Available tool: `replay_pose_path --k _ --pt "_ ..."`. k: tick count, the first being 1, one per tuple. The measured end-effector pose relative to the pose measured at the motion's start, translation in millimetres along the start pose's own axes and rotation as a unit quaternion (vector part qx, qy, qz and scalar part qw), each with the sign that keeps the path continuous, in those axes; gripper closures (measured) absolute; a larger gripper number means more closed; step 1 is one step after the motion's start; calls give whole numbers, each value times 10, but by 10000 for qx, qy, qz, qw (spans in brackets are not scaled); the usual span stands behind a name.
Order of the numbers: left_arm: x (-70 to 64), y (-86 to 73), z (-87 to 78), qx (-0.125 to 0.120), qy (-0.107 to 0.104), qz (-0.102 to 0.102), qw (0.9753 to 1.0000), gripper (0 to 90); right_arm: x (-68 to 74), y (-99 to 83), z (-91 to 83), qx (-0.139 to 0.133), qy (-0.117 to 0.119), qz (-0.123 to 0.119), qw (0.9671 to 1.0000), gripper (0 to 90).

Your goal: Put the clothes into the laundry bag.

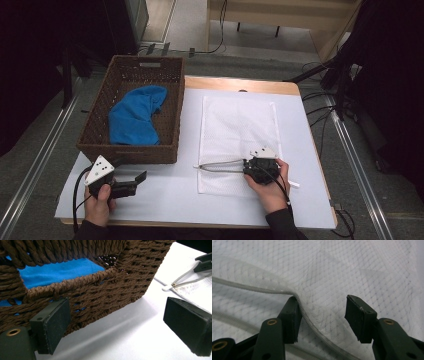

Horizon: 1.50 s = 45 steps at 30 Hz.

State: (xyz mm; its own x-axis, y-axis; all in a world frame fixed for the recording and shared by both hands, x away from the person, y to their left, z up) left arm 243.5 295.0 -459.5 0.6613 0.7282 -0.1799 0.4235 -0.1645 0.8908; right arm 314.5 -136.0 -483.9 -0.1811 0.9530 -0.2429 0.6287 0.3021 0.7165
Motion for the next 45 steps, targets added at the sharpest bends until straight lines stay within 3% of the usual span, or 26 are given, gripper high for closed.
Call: replay_pose_path --k 1,2,3,4,7,8,9,11,14,20,22,29,33,35,45 --pt "-1 0 1 -3 3 -12 10000 81 0 0 0 0 0 0 10000 510" --pt "0 0 0 -7 12 -18 10000 81 -26 24 35 10 111 119 9999 584" --pt "1 0 -1 -6 5 -19 10000 81 -26 24 35 10 111 119 9999 584" --pt "1 0 -2 -13 6 -21 10000 81 -37 38 45 -11 178 180 9997 643" --pt "7 -1 -6 -32 -16 -21 10000 81 -89 72 27 -231 486 344 9980 812" --pt "8 -1 -7 -27 -12 -24 10000 81 -126 102 -27 -422 604 400 9965 872" --pt "9 -1 -8 -29 -13 -24 10000 81 -152 117 -57 -528 685 446 9953 883" --pt "10 -1 -10 -38 -10 -26 10000 81 -180 132 -85 -630 790 493 9937 887" --pt "1 1 -13 -34 17 -6 10000 81 -241 166 -162 -947 1127 472 9880 888" --pt "-23 24 -36 -95 32 16 9999 81 -317 168 -214 -1108 1428 548 9820 891" --pt "-43 53 -64 -164 51 7 9999 80 -322 164 -211 -1101 1446 550 9818 891" --pt "-226 291 -142 -459 13 265 9986 80 -329 133 -188 -1073 1512 537 9812 889" --pt "-295 404 -176 -572 207 298 9977 71 -329 115 -178 -1053 1527 529 9812 888" --pt "-290 464 -186 -557 130 306 9979 30 -339 110 -175 -1063 1551 539 9807 887" --pt "-175 790 -196 -550 394 289 9973 12 -336 98 -168 -1049 1549 508 9810 883"
Point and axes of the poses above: each handheld gripper's, and its own axes: z roughly forward along the jaws, y roughly out of its top, x roughly to its left, the point moved 1 cm from there along z, roughly forward along the jaws, and after that the axes turned 12 degrees about -y, right-handed, at the moved point
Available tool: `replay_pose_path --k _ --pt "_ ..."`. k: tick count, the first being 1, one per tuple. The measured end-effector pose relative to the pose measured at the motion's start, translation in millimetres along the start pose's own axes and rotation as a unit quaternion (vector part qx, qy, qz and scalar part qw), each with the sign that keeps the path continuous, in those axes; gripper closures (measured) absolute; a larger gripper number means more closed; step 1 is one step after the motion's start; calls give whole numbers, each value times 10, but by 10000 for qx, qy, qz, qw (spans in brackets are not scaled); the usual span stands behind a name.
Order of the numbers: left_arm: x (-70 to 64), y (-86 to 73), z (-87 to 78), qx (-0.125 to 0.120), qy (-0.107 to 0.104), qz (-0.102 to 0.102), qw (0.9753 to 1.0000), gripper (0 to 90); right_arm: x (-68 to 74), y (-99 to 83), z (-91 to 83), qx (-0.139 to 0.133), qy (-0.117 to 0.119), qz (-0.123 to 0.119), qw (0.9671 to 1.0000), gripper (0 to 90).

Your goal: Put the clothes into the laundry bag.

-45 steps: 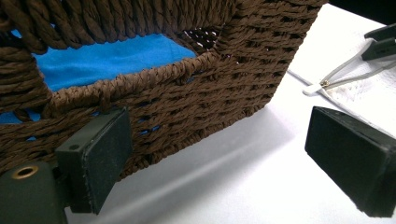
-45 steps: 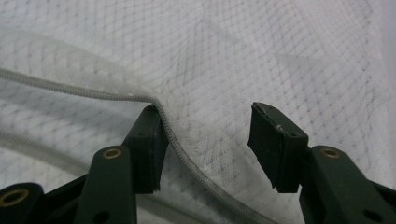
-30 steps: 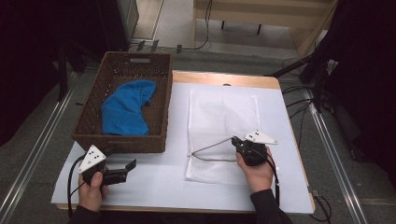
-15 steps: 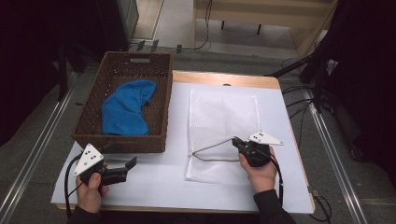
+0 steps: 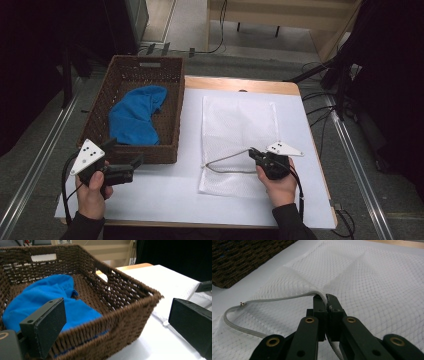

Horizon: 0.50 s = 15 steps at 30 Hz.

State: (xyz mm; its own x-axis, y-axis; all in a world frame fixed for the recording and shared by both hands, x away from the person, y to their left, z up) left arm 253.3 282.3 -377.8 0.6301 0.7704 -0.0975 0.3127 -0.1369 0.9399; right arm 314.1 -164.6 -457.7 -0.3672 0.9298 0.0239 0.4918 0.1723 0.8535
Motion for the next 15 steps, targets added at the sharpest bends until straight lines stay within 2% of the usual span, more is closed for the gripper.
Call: replay_pose_path --k 5,9,15 --pt "113 130 87 93 186 -137 9997 8 6 -4 4 17 -5 6 10000 884" --pt "204 230 126 85 172 -325 9993 0 -2 -6 3 16 9 -8 10000 880" --pt "331 381 224 232 378 -420 9981 0 2 -14 13 23 17 -11 10000 880"
Point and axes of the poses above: each handheld gripper's, and its own axes: z roughly forward along the jaws, y roughly out of its top, x roughly to its left, the point moved 1 cm from there along z, roughly forward along the jaws, and after that the axes turned 12 degrees about -y, right-handed, at the moved point
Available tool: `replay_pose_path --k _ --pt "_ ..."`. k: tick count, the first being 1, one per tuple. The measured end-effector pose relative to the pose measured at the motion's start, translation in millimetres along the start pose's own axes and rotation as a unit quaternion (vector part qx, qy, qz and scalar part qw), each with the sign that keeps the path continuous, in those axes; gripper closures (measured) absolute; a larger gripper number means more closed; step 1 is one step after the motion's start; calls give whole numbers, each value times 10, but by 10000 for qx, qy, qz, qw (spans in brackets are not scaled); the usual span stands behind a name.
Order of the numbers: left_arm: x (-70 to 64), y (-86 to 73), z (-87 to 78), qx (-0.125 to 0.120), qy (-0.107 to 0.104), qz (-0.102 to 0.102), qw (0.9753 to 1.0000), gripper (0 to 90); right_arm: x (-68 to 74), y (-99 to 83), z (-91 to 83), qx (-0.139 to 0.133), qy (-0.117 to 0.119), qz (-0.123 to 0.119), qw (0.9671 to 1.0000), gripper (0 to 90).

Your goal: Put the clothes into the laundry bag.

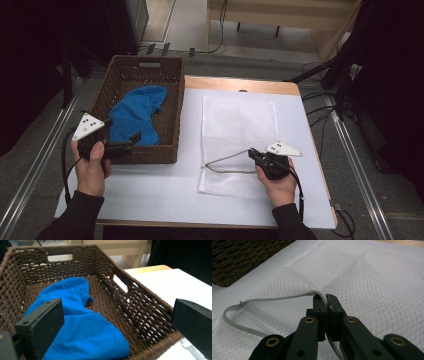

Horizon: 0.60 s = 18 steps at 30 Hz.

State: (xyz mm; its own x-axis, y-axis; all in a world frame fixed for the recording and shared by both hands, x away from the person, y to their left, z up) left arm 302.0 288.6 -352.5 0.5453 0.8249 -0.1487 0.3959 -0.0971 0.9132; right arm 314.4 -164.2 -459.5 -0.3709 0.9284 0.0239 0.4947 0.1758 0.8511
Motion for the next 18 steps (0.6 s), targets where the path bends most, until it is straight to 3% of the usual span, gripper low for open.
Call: replay_pose_path --k 6,10,18 --pt "102 147 108 30 -40 22 10000 0 1 -3 4 -5 -6 -13 10000 880" --pt "185 213 200 37 42 9 10000 0 2 -4 7 -5 -3 -17 10000 880" --pt "432 376 379 149 93 -446 9989 0 10 -9 14 13 3 -31 10000 880"
Point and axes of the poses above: each handheld gripper's, and its own axes: z roughly forward along the jaws, y roughly out of its top, x roughly to its left, the point moved 1 cm from there along z, roughly forward along the jaws, and after that the axes turned 12 degrees about -y, right-handed, at the moved point
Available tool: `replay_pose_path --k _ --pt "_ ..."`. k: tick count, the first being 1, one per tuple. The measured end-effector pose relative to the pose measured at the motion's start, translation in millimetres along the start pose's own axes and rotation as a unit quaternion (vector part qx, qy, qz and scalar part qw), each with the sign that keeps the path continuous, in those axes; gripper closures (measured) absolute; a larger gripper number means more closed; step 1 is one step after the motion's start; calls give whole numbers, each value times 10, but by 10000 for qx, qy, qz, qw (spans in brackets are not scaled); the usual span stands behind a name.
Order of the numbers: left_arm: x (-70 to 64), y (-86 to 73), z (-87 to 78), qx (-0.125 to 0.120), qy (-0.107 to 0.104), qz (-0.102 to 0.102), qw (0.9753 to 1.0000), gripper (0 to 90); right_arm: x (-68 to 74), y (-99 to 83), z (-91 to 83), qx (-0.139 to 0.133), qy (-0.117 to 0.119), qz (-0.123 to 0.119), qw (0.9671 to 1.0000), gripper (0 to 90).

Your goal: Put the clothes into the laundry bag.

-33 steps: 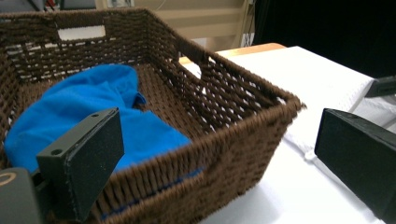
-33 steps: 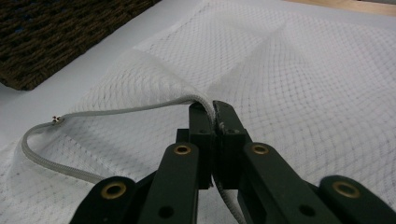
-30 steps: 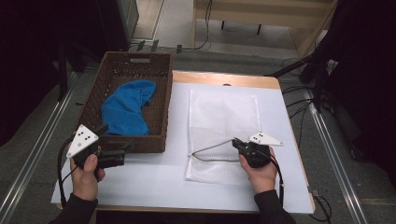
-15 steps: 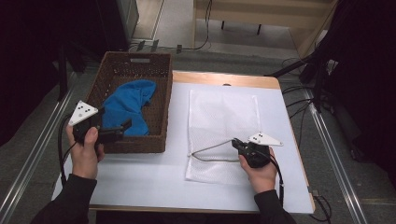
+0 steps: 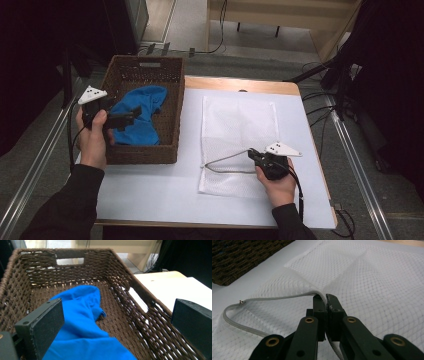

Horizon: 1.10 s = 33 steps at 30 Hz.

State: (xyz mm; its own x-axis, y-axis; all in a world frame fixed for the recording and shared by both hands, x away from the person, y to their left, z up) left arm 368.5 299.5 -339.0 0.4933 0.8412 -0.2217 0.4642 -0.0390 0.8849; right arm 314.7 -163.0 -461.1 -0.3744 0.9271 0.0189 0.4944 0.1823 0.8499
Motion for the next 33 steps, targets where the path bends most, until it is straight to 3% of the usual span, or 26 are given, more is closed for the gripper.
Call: replay_pose_path --k 7,10,12,16,19,21,26,29,31,33 --pt "212 111 236 180 53 -401 9990 0 -7 1 -1 -9 -2 -11 10000 880" --pt "268 109 376 328 255 -347 9985 0 -8 -1 0 -4 8 -14 10000 881" --pt "327 78 471 477 350 -455 9972 0 -7 -1 0 -4 14 -20 10000 881" --pt "388 -4 604 862 192 -389 9953 0 -11 -1 -2 -12 17 -24 10000 881" --pt "402 -39 677 1116 242 -341 9929 0 -12 -1 0 -7 20 -21 10000 881" --pt "438 -60 721 1186 274 -479 9914 0 -11 -2 1 0 28 -21 10000 881" --pt "562 -139 856 1403 390 -816 9860 0 -4 -4 6 -1 18 -22 10000 881" --pt "628 -193 922 1559 516 -1031 9810 0 -12 -4 1 5 34 -26 10000 881" --pt "688 -238 950 1675 673 -1183 9764 0 -22 -7 3 2 28 -25 10000 881" --pt "731 -283 982 1878 924 -1287 9693 0 -24 -11 7 10 28 -24 10000 881"
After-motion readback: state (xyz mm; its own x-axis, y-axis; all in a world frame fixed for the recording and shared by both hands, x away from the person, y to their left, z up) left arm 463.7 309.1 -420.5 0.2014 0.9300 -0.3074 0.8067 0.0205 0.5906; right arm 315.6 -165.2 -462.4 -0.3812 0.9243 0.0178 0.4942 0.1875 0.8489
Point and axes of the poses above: each handheld gripper's, and its own axes: z roughly forward along the jaws, y roughly out of its top, x roughly to its left, the point moved 1 cm from there along z, roughly forward along the jaws, and after that the axes turned 12 degrees about -y, right-handed, at the moved point
